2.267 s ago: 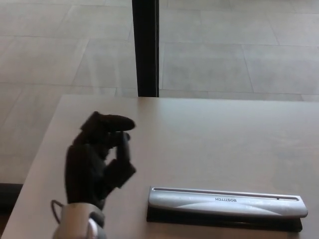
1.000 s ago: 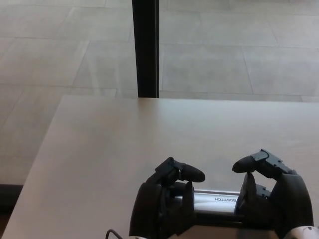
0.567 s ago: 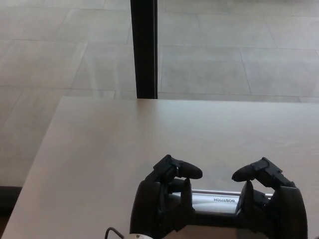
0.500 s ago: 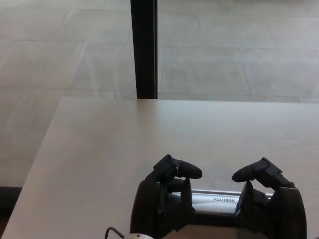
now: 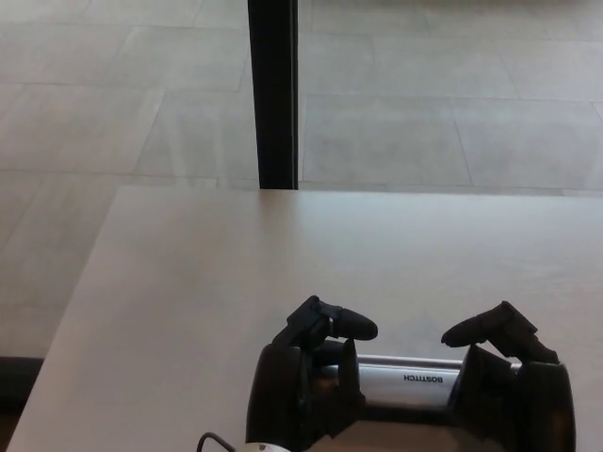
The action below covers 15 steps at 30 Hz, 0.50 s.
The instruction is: A hole pucnch is kept on the middle on the desk infront of the robot and the robot uses both its hands as fists to press on it and use it
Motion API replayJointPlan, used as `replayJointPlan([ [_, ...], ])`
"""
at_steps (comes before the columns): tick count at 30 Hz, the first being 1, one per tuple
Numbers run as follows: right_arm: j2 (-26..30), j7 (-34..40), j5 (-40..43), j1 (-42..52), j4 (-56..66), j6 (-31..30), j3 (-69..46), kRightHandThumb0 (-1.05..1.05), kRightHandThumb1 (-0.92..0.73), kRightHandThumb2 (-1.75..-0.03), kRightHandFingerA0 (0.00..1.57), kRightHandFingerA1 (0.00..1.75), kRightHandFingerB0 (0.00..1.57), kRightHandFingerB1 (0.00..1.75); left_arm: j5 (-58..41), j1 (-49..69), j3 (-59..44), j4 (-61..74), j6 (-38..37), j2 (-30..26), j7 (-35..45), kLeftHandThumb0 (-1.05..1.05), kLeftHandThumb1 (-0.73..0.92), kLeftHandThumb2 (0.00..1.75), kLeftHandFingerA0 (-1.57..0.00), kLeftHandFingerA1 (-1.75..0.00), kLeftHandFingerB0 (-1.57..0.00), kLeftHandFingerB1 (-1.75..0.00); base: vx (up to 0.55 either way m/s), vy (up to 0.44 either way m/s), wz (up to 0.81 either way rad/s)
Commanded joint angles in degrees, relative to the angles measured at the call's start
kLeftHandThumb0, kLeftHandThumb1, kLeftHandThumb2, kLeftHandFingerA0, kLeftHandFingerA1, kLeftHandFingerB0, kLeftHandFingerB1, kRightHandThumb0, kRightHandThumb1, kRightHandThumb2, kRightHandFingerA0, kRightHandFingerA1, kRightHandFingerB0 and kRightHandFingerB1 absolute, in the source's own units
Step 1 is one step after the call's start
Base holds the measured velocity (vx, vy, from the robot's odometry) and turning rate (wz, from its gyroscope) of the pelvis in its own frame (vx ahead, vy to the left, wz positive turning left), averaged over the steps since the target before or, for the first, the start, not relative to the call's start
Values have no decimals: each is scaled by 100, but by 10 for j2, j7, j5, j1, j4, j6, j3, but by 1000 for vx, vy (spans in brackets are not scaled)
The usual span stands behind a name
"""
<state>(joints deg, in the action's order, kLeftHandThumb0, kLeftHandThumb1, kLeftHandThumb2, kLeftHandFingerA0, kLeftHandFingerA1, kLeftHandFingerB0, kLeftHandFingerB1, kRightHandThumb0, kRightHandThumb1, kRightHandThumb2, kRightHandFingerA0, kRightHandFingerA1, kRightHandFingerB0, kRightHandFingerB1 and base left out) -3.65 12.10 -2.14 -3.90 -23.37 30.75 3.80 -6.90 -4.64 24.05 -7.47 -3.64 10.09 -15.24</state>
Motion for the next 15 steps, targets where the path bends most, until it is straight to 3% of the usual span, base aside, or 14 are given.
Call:
replayJointPlan([
  [1, 76, 192, -174, 15, -209, 60, 14, -31, -66, -115, 98, 175, 71, 175, 36, 14, 6, -76, -51, 136, -97, -36, 85, 91, -98, -175, -53, -175, 0, 0, 0],
  [9, 100, 189, -182, 21, -257, 66, 45, -17, -68, -110, 95, 175, 63, 175, 55, -5, 1, -115, -85, 150, -135, -34, 85, 96, -101, -175, -54, -175, 0, 0, 0],
  [15, 120, 224, -203, 15, -307, 61, 74, -10, -54, -128, 92, 175, 67, 173, 63, -10, 2, -122, -91, 148, -151, -34, 85, 95, -99, -175, -54, -175, 0, 0, 0],
])
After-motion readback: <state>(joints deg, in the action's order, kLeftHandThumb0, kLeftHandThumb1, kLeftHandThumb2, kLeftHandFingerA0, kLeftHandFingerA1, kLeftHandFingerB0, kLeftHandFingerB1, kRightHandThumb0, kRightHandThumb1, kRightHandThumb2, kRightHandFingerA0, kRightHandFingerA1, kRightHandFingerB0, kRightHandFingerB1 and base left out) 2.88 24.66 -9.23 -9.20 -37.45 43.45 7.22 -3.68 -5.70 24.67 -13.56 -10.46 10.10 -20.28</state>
